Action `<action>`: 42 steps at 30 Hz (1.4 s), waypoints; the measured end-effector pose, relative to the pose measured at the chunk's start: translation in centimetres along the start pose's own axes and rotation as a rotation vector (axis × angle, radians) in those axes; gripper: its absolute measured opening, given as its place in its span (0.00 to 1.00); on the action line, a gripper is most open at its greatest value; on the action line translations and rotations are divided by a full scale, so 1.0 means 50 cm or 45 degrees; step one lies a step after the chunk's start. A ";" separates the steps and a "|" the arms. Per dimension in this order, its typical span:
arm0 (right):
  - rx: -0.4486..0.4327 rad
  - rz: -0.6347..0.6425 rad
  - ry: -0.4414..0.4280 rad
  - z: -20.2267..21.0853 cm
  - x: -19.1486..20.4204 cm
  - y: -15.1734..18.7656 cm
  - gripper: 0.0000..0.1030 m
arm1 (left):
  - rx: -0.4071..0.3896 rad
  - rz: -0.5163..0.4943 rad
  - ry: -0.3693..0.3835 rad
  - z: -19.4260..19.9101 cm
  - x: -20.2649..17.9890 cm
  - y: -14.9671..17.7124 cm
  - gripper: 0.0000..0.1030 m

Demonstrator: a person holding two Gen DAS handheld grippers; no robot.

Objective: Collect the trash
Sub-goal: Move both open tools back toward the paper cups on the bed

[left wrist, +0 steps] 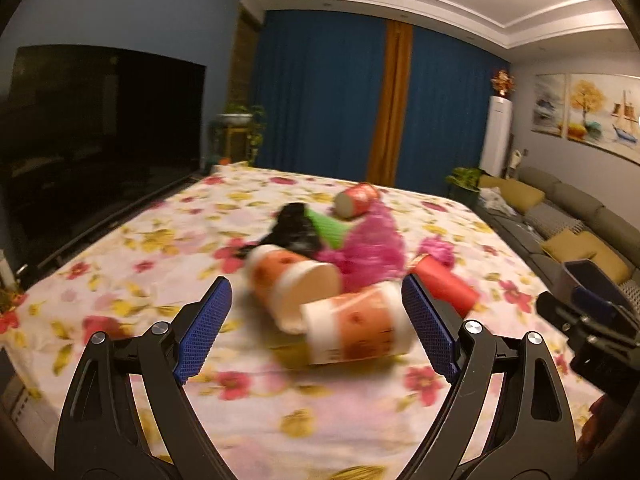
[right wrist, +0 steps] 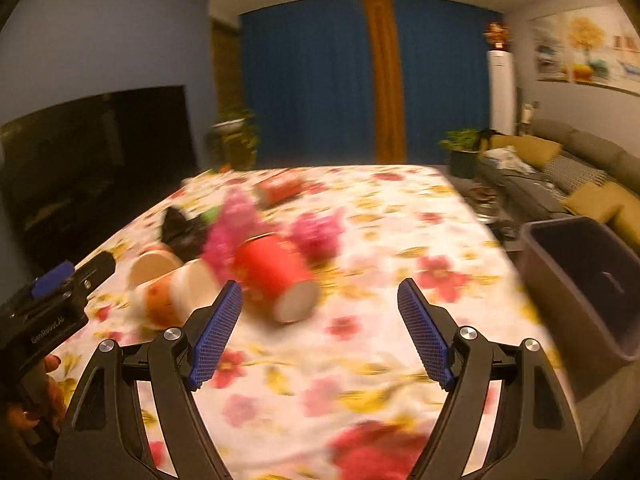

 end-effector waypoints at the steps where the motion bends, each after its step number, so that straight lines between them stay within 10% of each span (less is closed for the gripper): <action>1: 0.007 0.011 -0.014 -0.007 0.016 0.000 0.76 | -0.001 0.013 -0.012 0.002 0.018 0.001 0.83; 8: 0.067 0.083 -0.109 -0.060 0.104 0.010 0.75 | -0.012 0.073 -0.046 0.004 0.083 0.000 0.83; 28: 0.286 0.154 -0.434 -0.156 0.204 0.025 0.34 | -0.004 0.101 -0.075 -0.017 0.137 0.005 0.83; 42: 0.199 0.208 -0.527 -0.090 0.222 0.022 0.04 | 0.037 0.058 -0.070 -0.045 0.121 0.009 0.83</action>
Point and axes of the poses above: each gripper's, at about its wrist camera, not at the fingertips, and z roughly against the way its jaws point, x to its left, y to its underside, the point moved 5 cm from there along -z, roughly the way its jaws point, and after that the axes turned 4 degrees about x, right-handed, at the moved point
